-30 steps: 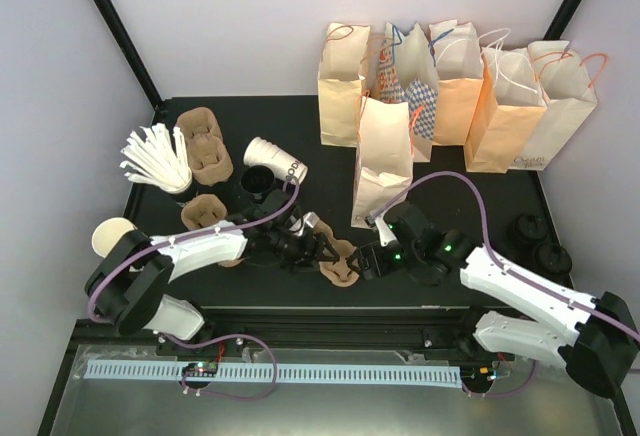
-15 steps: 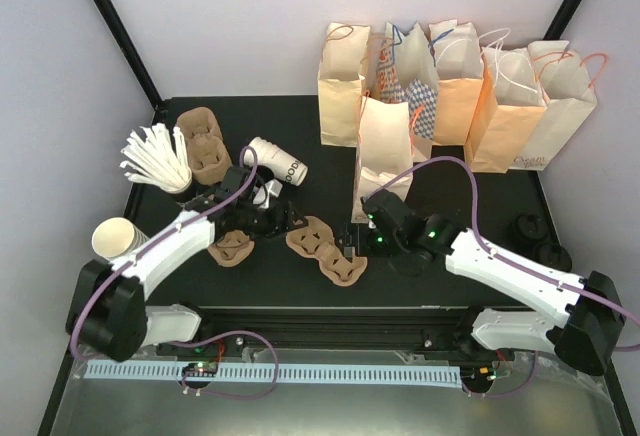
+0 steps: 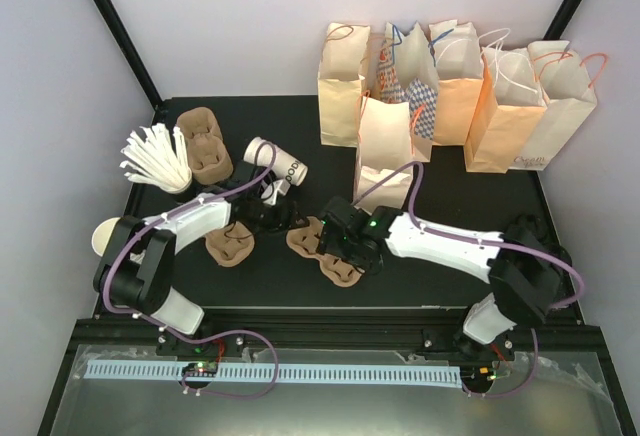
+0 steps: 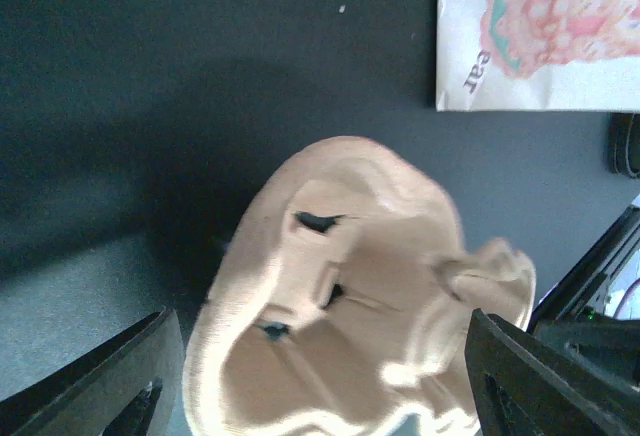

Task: Pack the takeout coffee

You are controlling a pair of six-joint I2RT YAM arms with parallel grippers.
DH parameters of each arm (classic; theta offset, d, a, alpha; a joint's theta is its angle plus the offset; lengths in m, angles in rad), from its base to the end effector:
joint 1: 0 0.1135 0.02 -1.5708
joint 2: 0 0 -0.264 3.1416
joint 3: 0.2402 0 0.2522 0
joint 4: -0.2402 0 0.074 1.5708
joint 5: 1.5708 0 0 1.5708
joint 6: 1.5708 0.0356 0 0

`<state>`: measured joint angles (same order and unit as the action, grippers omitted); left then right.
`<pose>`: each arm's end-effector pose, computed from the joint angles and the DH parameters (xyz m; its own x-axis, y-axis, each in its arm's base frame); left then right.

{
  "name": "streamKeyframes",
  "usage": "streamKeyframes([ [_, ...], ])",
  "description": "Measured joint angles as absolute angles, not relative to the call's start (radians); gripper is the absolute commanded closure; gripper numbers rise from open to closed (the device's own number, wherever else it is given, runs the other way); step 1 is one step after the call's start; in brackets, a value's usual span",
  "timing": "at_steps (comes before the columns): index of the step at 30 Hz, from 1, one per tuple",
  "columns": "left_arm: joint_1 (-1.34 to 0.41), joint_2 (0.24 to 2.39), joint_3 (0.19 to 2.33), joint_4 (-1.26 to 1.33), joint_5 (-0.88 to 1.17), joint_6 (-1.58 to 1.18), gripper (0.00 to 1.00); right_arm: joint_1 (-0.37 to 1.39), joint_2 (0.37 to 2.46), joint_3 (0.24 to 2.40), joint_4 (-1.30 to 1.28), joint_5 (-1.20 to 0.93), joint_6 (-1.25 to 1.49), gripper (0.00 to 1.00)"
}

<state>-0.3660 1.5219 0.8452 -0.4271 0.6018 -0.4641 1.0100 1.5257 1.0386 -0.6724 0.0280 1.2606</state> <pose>0.2563 -0.1198 0.1783 -0.9842 -0.0179 -0.1763 0.1034 0.7498 -0.6536 0.1585 0.2505 0.2151 -0.9492 0.2784 -0.1465 0.2077 0.9043 0.3729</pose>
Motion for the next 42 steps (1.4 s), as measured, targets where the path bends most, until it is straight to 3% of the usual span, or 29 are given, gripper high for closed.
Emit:
streamKeyframes([
  [10, -0.469, 1.501, 0.599, -0.251, 0.761, -0.603, 0.20, 1.010, 1.642, 1.115, -0.736, 0.046, 1.333, 0.19],
  [18, -0.476, 1.353, 0.586, -0.260, 0.789, -0.645, 0.19, 1.010, 1.642, 1.076, -0.740, 0.046, 1.357, 0.19],
  [24, -0.454, 1.248, 0.587, -0.366, 0.722, -0.630, 0.19, 1.015, 1.708, 1.183, -0.766, 0.072, 1.404, 0.19],
  [34, -0.379, 1.098, 0.719, -0.626, 0.482, -0.547, 0.16, 1.026, 1.869, 1.267, -0.848, 0.088, 1.507, 0.28],
  [42, -0.375, 1.066, 0.766, -0.712, 0.407, -0.499, 0.16, 1.026, 1.927, 1.320, -0.888, 0.091, 1.518, 0.47],
])
